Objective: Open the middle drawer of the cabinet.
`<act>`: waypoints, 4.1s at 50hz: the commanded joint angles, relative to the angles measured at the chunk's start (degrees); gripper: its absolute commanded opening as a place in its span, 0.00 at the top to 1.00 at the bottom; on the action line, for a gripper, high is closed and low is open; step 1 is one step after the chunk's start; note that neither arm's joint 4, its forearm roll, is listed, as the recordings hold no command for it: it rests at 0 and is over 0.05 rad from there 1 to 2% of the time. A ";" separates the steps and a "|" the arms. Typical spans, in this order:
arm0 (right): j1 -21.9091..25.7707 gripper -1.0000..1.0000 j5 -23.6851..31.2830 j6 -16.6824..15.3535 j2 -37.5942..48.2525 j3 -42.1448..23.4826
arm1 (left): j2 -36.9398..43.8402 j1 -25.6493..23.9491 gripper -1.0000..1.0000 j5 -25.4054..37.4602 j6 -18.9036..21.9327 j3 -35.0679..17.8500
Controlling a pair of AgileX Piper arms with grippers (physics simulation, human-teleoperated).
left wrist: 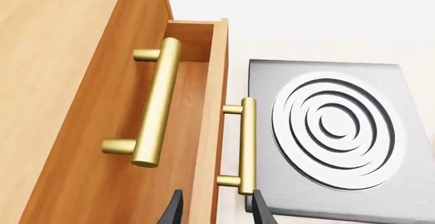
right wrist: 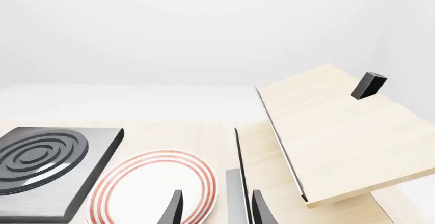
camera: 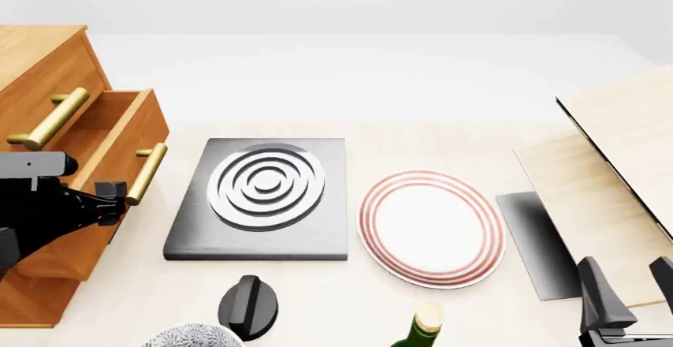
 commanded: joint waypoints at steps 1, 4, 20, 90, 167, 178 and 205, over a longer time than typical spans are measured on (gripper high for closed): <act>0.00 0.00 0.00 0.02 0.00 0.00 | 1.37 -1.58 0.00 -5.16 2.90 4.05; 0.00 0.00 0.00 0.02 0.00 0.00 | 1.83 -1.77 0.00 -5.44 2.81 4.02; 0.00 0.00 0.00 0.02 0.00 0.00 | 2.82 -2.48 0.00 -6.16 2.52 4.82; 0.00 0.00 0.00 0.02 0.00 0.00 | 6.47 -17.44 0.00 -8.89 -2.23 5.24; 0.00 0.00 0.00 0.02 0.00 0.00 | 6.28 -32.07 0.00 -10.54 -3.17 4.81; 0.00 0.00 0.00 0.02 0.00 0.00 | 5.80 -34.33 0.00 -10.75 -3.84 4.84; 0.00 0.00 0.00 0.02 0.00 0.00 | -1.96 -28.25 0.00 -7.70 3.32 5.51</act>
